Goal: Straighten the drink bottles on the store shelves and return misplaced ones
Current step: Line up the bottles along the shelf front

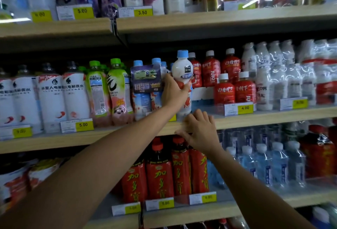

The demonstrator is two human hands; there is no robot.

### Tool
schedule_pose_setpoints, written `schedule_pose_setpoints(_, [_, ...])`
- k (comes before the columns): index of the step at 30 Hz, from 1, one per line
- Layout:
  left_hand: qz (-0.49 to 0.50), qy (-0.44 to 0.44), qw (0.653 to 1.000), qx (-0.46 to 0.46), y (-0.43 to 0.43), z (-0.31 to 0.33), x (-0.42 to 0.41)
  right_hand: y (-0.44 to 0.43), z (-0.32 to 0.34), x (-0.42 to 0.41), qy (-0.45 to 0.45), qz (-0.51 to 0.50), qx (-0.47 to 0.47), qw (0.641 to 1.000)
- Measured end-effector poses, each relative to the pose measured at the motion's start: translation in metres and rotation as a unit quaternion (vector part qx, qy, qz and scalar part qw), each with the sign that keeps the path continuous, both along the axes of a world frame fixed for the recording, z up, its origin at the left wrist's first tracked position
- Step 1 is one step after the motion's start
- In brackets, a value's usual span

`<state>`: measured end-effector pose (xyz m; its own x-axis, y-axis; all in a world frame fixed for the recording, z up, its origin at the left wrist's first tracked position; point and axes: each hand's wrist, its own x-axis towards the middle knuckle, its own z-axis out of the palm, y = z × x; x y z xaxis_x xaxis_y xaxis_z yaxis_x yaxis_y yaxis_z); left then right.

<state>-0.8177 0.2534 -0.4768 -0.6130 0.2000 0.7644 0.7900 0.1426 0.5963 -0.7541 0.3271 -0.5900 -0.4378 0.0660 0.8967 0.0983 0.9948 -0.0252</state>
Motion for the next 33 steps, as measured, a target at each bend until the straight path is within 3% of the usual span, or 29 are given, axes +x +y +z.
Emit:
schedule_pose_setpoints(4, [0.076,-0.010,0.996,-0.047,0.007,-0.001,0.000,0.001,-0.003,0.001,-0.021,-0.002,-0.008,1.000])
schedule_pose_setpoints(14, [0.140,0.001,0.985,-0.103,0.010,0.010,0.004,0.004,-0.003,0.001,-0.023,-0.005,-0.003,1.000])
schedule_pose_setpoints(26, [0.226,0.129,0.955,-0.144,0.004,0.009,0.004,0.002,-0.003,0.001,-0.014,-0.002,-0.013,1.000])
schedule_pose_setpoints(33, [0.259,0.155,0.933,-0.193,-0.008,0.012,-0.002,0.000,-0.002,0.002,-0.020,0.000,-0.021,1.000])
